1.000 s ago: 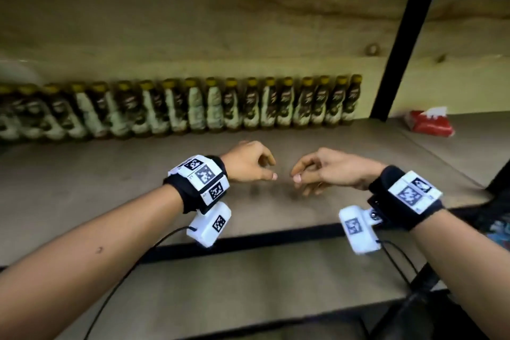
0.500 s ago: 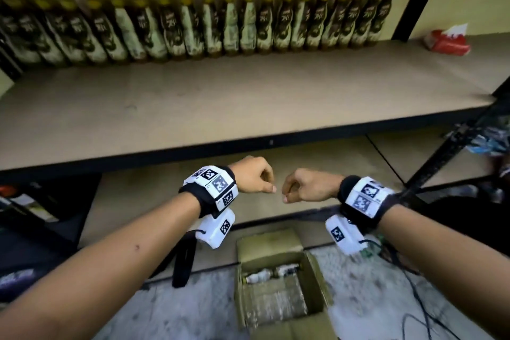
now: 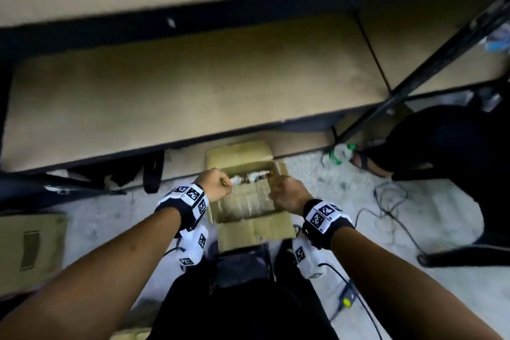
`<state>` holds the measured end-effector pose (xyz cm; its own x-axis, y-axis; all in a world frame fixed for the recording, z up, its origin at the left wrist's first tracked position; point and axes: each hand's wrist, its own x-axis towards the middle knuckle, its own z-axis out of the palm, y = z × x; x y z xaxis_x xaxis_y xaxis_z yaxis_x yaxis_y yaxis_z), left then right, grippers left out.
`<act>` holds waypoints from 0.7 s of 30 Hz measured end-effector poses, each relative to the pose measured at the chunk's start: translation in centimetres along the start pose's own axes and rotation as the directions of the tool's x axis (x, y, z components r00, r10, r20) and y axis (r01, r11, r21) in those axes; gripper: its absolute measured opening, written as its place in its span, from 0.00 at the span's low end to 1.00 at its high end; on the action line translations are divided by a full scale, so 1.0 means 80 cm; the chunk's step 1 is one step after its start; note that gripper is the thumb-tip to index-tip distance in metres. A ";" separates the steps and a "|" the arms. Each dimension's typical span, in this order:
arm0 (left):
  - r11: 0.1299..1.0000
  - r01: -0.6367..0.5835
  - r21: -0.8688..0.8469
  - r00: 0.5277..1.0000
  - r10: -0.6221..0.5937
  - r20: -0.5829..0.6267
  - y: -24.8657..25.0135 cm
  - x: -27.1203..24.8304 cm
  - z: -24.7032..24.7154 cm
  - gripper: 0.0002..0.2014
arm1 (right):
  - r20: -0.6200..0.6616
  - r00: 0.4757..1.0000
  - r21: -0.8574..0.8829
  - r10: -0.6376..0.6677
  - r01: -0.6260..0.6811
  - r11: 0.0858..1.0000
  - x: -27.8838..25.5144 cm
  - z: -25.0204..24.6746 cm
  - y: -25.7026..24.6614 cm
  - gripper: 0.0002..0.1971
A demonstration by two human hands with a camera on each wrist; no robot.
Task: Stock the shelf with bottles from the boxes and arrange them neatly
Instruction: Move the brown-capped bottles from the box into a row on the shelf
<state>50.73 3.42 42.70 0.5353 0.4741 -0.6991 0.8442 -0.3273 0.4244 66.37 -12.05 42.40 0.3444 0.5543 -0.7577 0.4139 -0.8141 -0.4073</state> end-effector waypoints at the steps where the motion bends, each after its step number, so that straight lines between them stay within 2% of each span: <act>1: 1.000 0.013 -0.028 1.000 -0.013 -0.005 -0.006 0.009 0.019 0.05 | -0.047 0.998 0.031 0.036 -0.035 0.999 0.005 0.012 0.017 0.18; 4: 0.995 0.046 -0.089 0.999 -0.047 -0.011 -0.032 0.041 0.071 0.04 | -0.121 0.986 0.120 0.115 -0.101 0.988 0.035 0.053 0.064 0.16; 9: 0.981 0.143 -0.128 0.990 -0.142 0.015 -0.094 0.100 0.160 0.07 | -0.065 0.968 0.141 0.241 -0.230 0.963 0.107 0.131 0.129 0.23; 13: 0.985 0.174 -0.017 0.974 -0.169 0.148 -0.159 0.169 0.244 0.08 | 0.004 0.966 0.091 0.257 -0.257 0.962 0.191 0.192 0.177 0.24; 16: 0.985 0.164 0.053 0.956 -0.172 0.236 -0.207 0.240 0.288 0.09 | 0.002 0.973 0.033 0.232 -0.232 0.972 0.275 0.217 0.208 0.17; 18: 0.983 0.175 0.062 0.956 -0.185 0.229 -0.231 0.294 0.308 0.11 | 0.000 0.974 0.015 0.226 -0.226 0.974 0.336 0.224 0.219 0.12; 21: 0.982 0.181 0.045 0.975 -0.185 0.124 -0.257 0.386 0.334 0.13 | -0.048 0.983 -0.022 0.180 -0.181 0.983 0.429 0.235 0.225 0.16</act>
<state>49.17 2.99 -3.00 0.3621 0.4218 -0.8313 0.9251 -0.2722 0.2648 69.81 -10.91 -0.48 0.4532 0.4066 -0.7933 0.3629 -0.8970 -0.2525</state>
